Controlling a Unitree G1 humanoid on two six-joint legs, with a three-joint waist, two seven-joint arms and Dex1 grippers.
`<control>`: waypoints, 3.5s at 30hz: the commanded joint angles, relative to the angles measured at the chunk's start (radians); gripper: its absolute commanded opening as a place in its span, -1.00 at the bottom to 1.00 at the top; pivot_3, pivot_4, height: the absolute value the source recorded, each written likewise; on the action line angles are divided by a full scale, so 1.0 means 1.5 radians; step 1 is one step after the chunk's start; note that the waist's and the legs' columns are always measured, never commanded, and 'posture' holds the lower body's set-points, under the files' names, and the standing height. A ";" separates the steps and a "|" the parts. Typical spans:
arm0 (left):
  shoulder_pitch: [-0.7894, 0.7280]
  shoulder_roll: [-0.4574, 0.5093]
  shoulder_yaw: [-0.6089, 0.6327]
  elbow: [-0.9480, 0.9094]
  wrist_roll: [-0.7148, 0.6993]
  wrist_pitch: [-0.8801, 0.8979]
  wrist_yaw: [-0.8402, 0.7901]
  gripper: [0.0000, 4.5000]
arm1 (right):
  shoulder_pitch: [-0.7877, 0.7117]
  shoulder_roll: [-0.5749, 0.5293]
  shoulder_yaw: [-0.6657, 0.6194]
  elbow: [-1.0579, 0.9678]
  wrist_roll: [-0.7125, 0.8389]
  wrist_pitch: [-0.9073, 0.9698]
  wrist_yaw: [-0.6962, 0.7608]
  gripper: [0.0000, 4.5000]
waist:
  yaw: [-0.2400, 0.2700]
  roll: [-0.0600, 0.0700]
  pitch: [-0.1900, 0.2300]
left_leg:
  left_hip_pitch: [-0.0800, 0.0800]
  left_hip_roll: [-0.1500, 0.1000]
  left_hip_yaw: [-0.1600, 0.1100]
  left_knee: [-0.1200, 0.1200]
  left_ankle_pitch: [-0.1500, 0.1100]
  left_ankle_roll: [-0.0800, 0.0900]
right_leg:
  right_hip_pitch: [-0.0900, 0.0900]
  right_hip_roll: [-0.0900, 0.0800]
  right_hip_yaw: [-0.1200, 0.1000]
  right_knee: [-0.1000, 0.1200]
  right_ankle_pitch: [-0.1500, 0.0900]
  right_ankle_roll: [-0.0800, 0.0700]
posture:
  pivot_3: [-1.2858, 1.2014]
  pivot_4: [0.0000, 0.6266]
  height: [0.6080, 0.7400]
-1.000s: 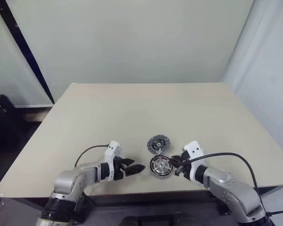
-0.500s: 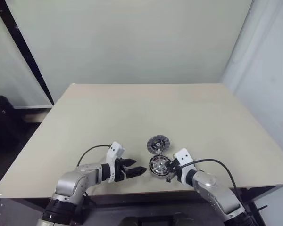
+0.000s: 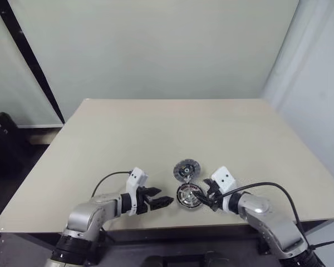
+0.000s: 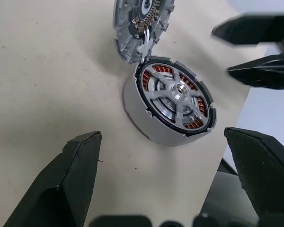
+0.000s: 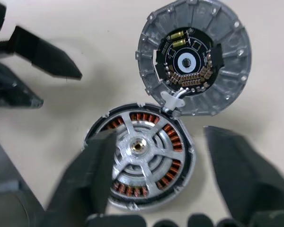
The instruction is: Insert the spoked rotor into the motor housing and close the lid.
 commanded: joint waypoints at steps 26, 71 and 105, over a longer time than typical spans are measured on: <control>-0.024 0.016 -0.008 -0.011 0.048 -0.021 -0.013 -0.69 | -0.142 -0.112 0.251 0.053 -0.239 -0.087 0.178 0.79 | 0.000 0.000 0.000 | 0.000 0.000 0.000 0.004 0.000 0.001 | 0.001 0.000 0.000 0.002 0.000 0.000 | 0.03 -1.00 1.00; -0.021 0.004 0.040 0.008 0.051 -0.043 0.031 -1.00 | -0.129 0.214 0.158 0.098 -0.167 0.245 0.026 -0.99 | -0.001 0.000 0.000 | 0.010 0.001 0.000 -0.001 0.000 -0.001 | 0.007 -0.001 -0.001 0.000 0.000 0.000 | 0.03 -1.00 1.00; -0.008 0.005 0.037 0.004 0.053 -0.048 0.027 -1.00 | -0.170 0.250 0.046 -0.075 -0.049 0.332 -0.065 0.99 | -0.001 0.000 0.000 | 0.000 0.001 0.000 -0.003 -0.001 -0.003 | -0.003 -0.001 -0.002 0.002 0.001 0.001 | 0.03 -1.00 1.00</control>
